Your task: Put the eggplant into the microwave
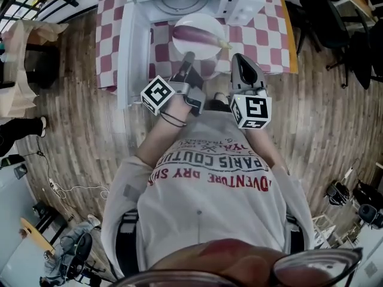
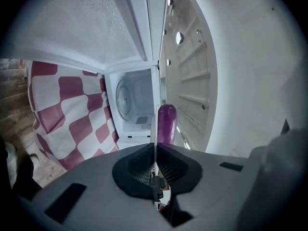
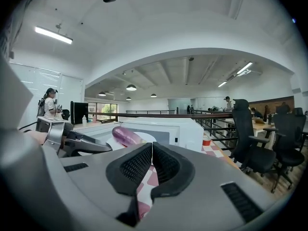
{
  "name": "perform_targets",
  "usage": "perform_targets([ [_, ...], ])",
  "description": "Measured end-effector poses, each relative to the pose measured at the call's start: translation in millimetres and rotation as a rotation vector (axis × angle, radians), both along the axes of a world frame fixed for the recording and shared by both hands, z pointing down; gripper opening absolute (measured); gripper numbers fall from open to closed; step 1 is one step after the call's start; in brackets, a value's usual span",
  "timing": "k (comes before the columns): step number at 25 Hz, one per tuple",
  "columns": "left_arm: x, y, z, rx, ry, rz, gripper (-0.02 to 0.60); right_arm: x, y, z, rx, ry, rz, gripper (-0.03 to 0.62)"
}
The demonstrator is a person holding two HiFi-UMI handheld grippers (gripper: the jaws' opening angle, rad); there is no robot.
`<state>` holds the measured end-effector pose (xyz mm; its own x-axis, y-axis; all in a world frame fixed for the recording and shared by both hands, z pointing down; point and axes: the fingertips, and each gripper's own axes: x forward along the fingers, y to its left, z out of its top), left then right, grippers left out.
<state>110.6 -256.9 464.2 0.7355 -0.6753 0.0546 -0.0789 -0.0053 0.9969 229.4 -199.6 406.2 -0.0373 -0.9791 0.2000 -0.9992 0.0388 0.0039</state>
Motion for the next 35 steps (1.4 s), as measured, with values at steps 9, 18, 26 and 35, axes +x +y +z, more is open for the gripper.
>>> perform_targets([
  [9, 1, -53, 19, -0.049, -0.024, -0.17, 0.035, 16, -79, 8, -0.007, -0.007, -0.157, 0.026],
  [18, 12, -98, 60, -0.079, -0.057, -0.258, 0.035, 30, -142, 35, -0.037, 0.03, -0.274, 0.026],
  [26, 8, -130, 104, -0.112, -0.091, -0.289, 0.035, 35, -169, 64, -0.079, 0.035, -0.293, 0.026],
  [35, -2, -165, 143, -0.182, -0.072, -0.329, 0.035, 22, -192, 85, -0.123, 0.019, -0.317, 0.027],
])
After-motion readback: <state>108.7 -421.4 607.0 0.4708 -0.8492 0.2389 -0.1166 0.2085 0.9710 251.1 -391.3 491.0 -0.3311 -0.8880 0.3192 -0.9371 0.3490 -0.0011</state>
